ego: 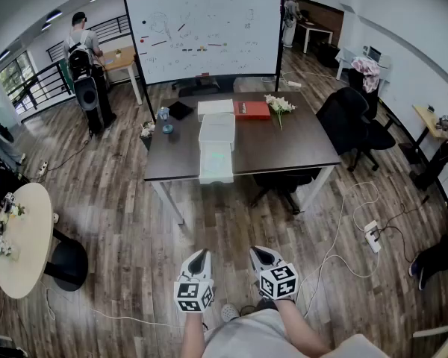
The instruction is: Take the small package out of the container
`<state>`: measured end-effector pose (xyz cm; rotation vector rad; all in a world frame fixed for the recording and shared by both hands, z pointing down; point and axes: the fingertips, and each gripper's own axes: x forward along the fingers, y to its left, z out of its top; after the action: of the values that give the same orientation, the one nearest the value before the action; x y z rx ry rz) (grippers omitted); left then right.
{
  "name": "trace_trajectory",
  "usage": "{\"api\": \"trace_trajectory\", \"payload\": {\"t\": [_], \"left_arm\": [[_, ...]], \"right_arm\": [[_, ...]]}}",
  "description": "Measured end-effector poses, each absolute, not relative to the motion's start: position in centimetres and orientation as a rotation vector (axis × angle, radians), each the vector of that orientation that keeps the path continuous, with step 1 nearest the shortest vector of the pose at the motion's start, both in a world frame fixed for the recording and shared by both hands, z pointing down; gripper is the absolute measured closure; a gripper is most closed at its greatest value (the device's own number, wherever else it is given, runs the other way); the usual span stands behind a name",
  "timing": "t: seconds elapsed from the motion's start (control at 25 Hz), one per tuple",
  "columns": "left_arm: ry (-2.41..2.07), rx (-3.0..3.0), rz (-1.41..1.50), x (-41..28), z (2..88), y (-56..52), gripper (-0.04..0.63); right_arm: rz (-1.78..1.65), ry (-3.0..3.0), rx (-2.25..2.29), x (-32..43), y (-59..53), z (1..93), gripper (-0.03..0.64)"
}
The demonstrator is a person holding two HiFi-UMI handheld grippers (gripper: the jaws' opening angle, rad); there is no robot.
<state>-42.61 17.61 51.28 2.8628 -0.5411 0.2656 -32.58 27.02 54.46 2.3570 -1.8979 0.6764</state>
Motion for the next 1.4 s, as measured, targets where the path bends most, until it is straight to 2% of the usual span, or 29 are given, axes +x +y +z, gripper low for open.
{"api": "trace_trajectory", "payload": {"t": [0.48, 0.6, 0.76, 0.92, 1.04, 1.2, 1.4], "left_arm": [[-0.515, 2.857, 0.302, -44.0, 51.6, 17.0, 0.579], [-0.517, 2.845, 0.320, -44.4, 51.8, 16.5, 0.488], [-0.501, 2.834, 0.320, -44.2, 52.1, 16.4, 0.461], [-0.468, 2.838, 0.327, -43.4, 52.3, 16.3, 0.432], [-0.460, 2.834, 0.336, -43.0, 52.9, 15.6, 0.413], [-0.478, 2.827, 0.335, -42.4, 53.0, 14.0, 0.392], [-0.511, 2.800, 0.367, -41.0, 53.3, 12.1, 0.385]], "right_arm": [[0.680, -1.970, 2.410, -34.2, 26.5, 53.7, 0.621], [0.672, -2.007, 2.434, -34.6, 26.6, 53.2, 0.620], [0.678, -1.937, 2.409, -34.5, 27.1, 54.4, 0.617], [0.705, -1.936, 2.370, -34.4, 26.5, 55.2, 0.538], [0.733, -1.951, 2.334, -34.4, 25.3, 56.2, 0.452], [0.764, -1.977, 2.297, -33.6, 23.3, 56.9, 0.391], [0.859, -1.992, 2.289, -32.3, 21.0, 58.1, 0.373]]}}
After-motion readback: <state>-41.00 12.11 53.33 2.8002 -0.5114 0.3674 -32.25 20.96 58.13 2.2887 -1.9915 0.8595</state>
